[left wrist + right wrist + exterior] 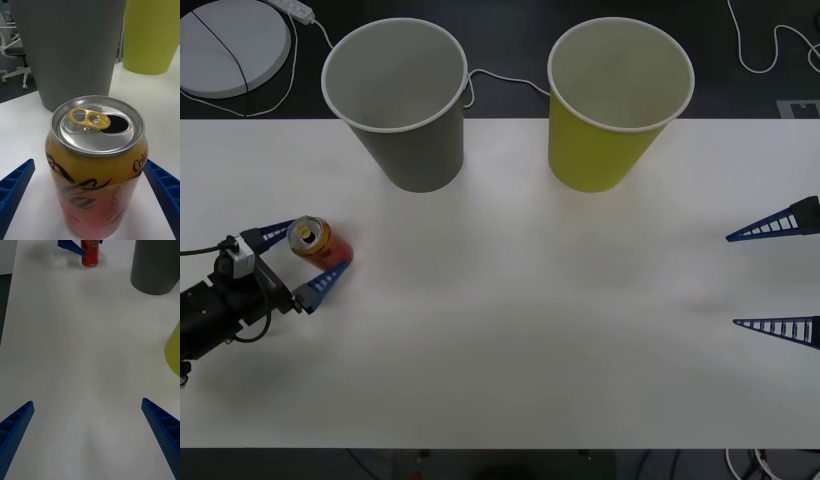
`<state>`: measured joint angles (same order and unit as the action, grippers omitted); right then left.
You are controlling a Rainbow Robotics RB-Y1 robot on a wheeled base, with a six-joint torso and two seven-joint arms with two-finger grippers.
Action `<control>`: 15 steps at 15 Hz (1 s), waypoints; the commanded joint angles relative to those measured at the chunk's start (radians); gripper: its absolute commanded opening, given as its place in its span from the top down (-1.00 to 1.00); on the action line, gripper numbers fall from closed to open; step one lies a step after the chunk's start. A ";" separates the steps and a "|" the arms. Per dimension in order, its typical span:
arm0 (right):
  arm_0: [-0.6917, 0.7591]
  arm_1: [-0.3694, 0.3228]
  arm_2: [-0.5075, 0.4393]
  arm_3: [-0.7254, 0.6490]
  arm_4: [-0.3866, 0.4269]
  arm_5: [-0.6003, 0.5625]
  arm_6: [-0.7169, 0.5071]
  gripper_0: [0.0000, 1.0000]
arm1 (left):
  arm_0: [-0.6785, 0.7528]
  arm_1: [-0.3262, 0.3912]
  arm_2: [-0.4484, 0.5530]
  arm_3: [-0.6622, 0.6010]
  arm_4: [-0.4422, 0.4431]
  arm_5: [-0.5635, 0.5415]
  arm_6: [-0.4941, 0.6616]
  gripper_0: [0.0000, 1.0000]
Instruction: Put the can into the green bin and the plastic bottle into the gray bin
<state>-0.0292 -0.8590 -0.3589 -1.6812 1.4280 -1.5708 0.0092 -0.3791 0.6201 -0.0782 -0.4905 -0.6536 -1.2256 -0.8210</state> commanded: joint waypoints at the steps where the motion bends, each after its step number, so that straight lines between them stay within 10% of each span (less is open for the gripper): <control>1: 0.000 0.000 0.000 0.000 0.000 0.000 0.000 -1.00 | -0.015 -0.022 0.000 0.000 -0.011 0.026 0.002 -1.00; 7: 0.000 0.000 0.000 0.000 0.000 0.000 0.000 -1.00 | -0.030 -0.036 0.000 0.001 -0.024 0.041 0.006 -1.00; 9: 0.000 0.000 0.000 0.000 0.000 0.000 0.000 -1.00 | -0.029 -0.036 0.000 0.000 -0.024 0.040 0.005 0.85; 15: 0.000 0.000 0.000 0.000 0.000 0.000 0.000 -1.00 | -0.029 -0.034 0.000 -0.010 -0.041 0.026 0.006 1.00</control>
<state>-0.0292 -0.8590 -0.3589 -1.6812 1.4281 -1.5708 0.0092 -0.4093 0.5847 -0.0782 -0.4966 -0.6907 -1.1987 -0.8151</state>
